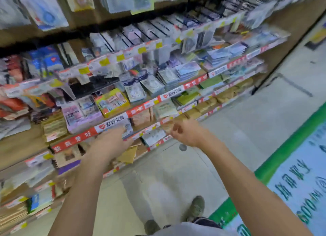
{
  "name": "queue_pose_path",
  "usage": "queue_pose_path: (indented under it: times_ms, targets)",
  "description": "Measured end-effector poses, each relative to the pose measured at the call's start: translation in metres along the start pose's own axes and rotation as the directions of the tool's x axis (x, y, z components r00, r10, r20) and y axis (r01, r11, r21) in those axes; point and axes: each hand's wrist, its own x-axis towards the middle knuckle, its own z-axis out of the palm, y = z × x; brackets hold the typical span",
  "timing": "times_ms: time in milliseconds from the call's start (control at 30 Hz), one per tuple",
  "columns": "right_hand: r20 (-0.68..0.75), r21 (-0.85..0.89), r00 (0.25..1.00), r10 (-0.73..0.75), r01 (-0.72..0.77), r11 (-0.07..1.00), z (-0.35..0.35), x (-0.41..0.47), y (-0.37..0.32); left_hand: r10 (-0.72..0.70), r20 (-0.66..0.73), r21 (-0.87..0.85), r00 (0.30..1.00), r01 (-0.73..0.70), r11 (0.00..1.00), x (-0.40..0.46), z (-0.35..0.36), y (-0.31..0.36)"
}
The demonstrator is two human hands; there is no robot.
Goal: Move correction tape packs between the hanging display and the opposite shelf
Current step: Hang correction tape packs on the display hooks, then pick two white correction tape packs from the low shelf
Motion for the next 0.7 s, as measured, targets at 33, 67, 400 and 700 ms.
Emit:
queue_pose_path:
  times_ms: [33, 67, 400, 700]
  targets:
    - [0.017, 0.017, 1.0, 0.02, -0.02, 1.0, -0.007, -0.004, 0.023, 0.04, 0.003, 0.019, 0.999, -0.04, 0.999, 0.01, -0.004, 0.028]
    - [0.034, 0.036, 0.999, 0.043, -0.044, 0.998, -0.015, -0.01, 0.046, 0.083, 0.011, 0.04, 0.996, -0.083, 0.996, 0.02, -0.007, 0.057]
    - [-0.057, 0.1, 0.954, 0.295, -0.288, 0.952, -0.08, -0.043, 0.277, 0.446, -0.15, 0.184, 0.883, -0.418, 0.89, 0.106, -0.038, 0.33]
    - [-0.088, 0.198, 0.912, 0.401, -0.379, 0.904, -0.142, -0.043, 0.422, 0.553, -0.34, 0.227, 0.761, -0.504, 0.833, 0.172, -0.041, 0.518]
